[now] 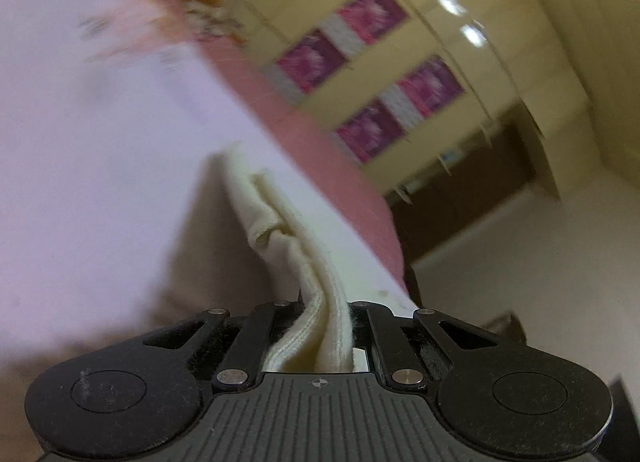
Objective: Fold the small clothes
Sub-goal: 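Grasp the sweater edge with the left gripper, fold it over, release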
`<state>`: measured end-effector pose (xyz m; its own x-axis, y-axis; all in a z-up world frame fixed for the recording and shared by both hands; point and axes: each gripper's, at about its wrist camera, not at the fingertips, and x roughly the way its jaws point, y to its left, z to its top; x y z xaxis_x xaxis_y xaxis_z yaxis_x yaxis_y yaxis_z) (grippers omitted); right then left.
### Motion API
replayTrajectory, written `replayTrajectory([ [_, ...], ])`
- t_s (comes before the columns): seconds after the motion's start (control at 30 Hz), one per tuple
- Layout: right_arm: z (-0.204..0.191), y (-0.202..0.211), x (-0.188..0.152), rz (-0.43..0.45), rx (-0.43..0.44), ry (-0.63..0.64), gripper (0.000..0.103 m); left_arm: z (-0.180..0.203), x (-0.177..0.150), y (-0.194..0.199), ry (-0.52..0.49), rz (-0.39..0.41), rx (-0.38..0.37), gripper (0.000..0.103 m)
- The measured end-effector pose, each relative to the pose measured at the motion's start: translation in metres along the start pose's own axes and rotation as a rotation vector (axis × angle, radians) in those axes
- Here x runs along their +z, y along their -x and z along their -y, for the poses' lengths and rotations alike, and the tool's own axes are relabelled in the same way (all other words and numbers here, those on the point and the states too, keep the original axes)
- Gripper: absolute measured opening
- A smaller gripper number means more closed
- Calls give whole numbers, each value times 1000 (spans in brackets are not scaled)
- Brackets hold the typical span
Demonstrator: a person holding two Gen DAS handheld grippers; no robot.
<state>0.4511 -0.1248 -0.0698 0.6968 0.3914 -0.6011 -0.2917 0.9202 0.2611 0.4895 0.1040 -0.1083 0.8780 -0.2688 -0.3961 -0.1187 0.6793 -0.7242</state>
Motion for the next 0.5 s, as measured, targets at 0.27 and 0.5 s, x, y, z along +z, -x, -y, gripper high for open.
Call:
replayTrajectory([
  [0.27,64,32,3,54,138,-368,20,111,-5,-45,-317,-182,-47,7],
  [0.5,158,79,-22,125,175,-667,45,159,-74,-91,-442,-456,-82,73],
])
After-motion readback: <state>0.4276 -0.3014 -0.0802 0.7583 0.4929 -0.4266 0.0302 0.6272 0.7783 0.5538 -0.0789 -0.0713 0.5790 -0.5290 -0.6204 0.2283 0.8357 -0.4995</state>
